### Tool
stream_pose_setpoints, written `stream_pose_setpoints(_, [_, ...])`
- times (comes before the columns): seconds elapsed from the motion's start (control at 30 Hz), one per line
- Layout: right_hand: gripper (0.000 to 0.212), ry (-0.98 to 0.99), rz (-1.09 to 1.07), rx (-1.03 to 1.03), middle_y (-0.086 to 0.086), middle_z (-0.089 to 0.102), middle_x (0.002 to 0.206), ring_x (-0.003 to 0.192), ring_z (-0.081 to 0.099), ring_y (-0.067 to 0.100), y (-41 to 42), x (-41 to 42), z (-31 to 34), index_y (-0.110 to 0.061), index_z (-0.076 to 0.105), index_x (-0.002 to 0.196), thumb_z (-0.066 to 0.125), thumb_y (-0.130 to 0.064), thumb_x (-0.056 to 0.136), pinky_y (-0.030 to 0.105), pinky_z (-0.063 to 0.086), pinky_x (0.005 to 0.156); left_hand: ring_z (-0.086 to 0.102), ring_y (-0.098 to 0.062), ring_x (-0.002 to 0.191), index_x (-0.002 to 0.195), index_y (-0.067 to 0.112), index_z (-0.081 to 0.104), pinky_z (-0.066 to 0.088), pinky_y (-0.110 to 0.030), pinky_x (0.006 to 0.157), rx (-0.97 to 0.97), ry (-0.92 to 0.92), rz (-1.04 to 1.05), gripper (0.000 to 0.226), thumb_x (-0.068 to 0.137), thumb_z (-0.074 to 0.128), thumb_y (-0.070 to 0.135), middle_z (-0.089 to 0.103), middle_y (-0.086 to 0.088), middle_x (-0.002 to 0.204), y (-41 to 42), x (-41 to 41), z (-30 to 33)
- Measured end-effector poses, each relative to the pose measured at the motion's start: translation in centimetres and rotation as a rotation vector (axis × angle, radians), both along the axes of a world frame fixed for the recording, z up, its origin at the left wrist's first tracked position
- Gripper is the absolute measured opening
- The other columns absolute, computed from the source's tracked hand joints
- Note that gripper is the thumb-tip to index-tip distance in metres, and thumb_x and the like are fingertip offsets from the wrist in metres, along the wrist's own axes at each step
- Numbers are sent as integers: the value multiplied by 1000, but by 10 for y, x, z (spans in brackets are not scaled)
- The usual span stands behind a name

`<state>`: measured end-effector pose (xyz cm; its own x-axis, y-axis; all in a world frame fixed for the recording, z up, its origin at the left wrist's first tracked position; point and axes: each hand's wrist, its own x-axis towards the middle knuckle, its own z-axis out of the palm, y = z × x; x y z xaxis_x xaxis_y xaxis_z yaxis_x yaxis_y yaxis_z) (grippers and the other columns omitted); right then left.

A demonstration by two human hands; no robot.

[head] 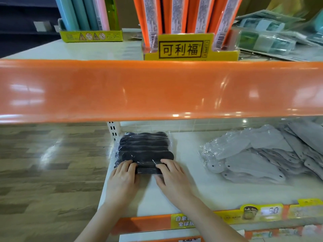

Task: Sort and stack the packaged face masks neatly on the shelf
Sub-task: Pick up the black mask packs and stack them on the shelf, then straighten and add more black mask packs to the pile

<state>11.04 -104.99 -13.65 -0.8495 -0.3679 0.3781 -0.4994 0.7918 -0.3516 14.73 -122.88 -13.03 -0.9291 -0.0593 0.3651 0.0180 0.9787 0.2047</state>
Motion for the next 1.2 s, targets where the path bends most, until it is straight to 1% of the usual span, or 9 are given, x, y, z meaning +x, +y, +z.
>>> stream_pose_setpoints(0.07, [32, -9, 1, -4, -4, 61, 112, 103, 59, 16, 0, -1, 0, -22, 68, 100, 48, -39, 82, 27, 52, 85, 66, -31, 100, 97, 6, 70, 52, -38, 82, -9, -46, 11, 44, 75, 36, 24, 68, -12, 107, 3, 2, 0])
stream_pose_setpoints(0.17, [36, -13, 0, 18, -4, 62, 113, 105, 59, 16, 0, 0, 0, -23, 68, 101, 44, -44, 84, 28, 51, 86, 66, -32, 102, 98, 6, 71, 42, -36, 91, -8, -83, 19, 50, 70, 35, 26, 69, -14, 110, 10, 4, 3])
stream_pose_setpoints(0.3, [35, 3, -22, -33, -7, 63, 109, 101, 60, 13, 3, 1, 8, -24, 68, 102, 42, -39, 85, 27, 52, 84, 67, -29, 98, 96, 10, 71, 54, -39, 79, 35, -46, -39, 43, 74, 37, 25, 70, -7, 106, 31, 3, 16])
stream_pose_setpoints(0.43, [31, 13, -32, -44, -10, 62, 95, 85, 62, 13, 18, -3, 16, -26, 67, 95, 39, -33, 85, 28, 53, 75, 68, -25, 94, 94, 13, 72, 54, -37, 73, 56, -6, -107, 38, 77, 41, 28, 71, -1, 99, 60, -4, 23])
stream_pose_setpoints(0.5, [36, -20, -1, -40, -7, 62, 95, 87, 62, 17, 31, -5, 21, -23, 66, 98, 33, -33, 87, 35, 52, 77, 68, -24, 91, 92, 14, 72, 54, -35, 72, 70, 8, -130, 36, 79, 42, 28, 71, 0, 96, 74, -8, 25])
stream_pose_setpoints(0.57, [40, -28, -3, -37, -6, 62, 97, 89, 61, 19, 46, -5, 26, -22, 65, 101, 28, -34, 88, 35, 49, 79, 68, -22, 88, 90, 15, 72, 53, -34, 70, 77, 26, -148, 33, 78, 43, 27, 71, 2, 93, 90, -13, 26])
stream_pose_setpoints(0.67, [28, 66, -65, -47, -10, 62, 86, 77, 62, 15, 71, -6, 26, -27, 65, 92, 38, -31, 87, 29, 52, 68, 69, -21, 83, 87, 15, 72, 53, -31, 65, 96, 39, -162, 34, 74, 41, 23, 71, 3, 89, 114, -18, 28])
stream_pose_setpoints(0.93, [24, 218, -162, -54, -10, 63, 84, 72, 62, 14, 137, -16, 30, -25, 67, 86, 43, -26, 79, 25, 46, 68, 68, -17, 86, 96, 14, 71, 53, -28, 67, 144, 30, -182, 40, 75, 38, 23, 71, 5, 93, 180, -33, 31])
stream_pose_setpoints(1.2, [25, 225, -246, -36, -5, 64, 88, 74, 62, 21, 213, -23, 35, -22, 67, 88, 45, -27, 77, 31, 51, 63, 63, -20, 92, 98, 16, 66, 52, -28, 67, 135, 49, -295, 38, 72, 40, 23, 67, 3, 98, 247, -48, 32])
